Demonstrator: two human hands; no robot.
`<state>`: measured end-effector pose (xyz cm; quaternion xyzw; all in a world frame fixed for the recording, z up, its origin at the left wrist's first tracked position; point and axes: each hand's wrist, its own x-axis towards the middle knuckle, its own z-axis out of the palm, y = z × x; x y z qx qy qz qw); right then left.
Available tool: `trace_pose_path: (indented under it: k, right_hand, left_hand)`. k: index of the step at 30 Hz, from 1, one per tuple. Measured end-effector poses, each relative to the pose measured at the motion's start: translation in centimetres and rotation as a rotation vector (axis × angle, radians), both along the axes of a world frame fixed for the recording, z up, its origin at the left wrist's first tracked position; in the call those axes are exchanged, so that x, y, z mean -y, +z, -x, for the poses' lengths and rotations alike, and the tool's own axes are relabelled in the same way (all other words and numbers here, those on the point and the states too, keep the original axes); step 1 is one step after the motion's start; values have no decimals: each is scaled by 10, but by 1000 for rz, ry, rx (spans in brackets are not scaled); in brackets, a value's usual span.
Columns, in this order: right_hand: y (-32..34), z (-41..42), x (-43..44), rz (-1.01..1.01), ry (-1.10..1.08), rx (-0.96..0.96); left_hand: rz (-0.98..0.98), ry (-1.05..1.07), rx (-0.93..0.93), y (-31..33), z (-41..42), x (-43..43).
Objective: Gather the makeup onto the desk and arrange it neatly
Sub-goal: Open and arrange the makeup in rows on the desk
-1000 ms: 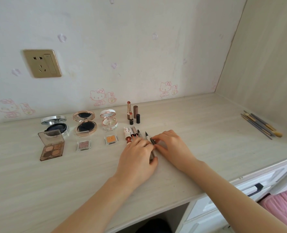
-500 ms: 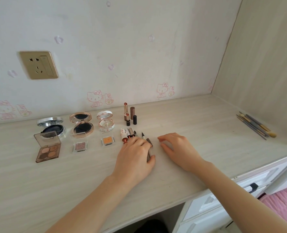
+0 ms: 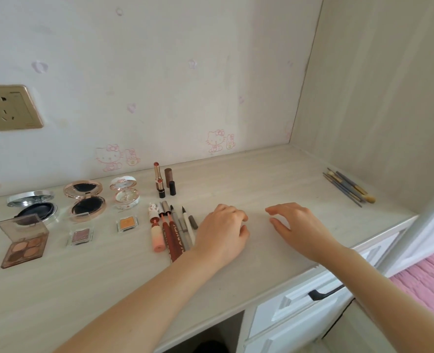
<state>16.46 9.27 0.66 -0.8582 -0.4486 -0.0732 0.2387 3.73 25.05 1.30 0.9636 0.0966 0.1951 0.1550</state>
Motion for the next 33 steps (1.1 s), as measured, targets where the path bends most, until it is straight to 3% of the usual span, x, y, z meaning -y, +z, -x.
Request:
trace_pose_path:
  k: [11,23,28,33]
  right_hand:
    - [1,-50,64,70,-174,65]
    - [13,-129,109,-9,-416,126]
    - [24,-174,120,103,-461,152]
    - [20,-210,111,222,-484,37]
  left_hand:
    - [47,-137,-18,-11,-85,52]
    - [0,-275,-10,-15,-182,87]
    - [14,-292,-61,-10,-225,98]
    - [-86,-333,-164,-11,-256,108]
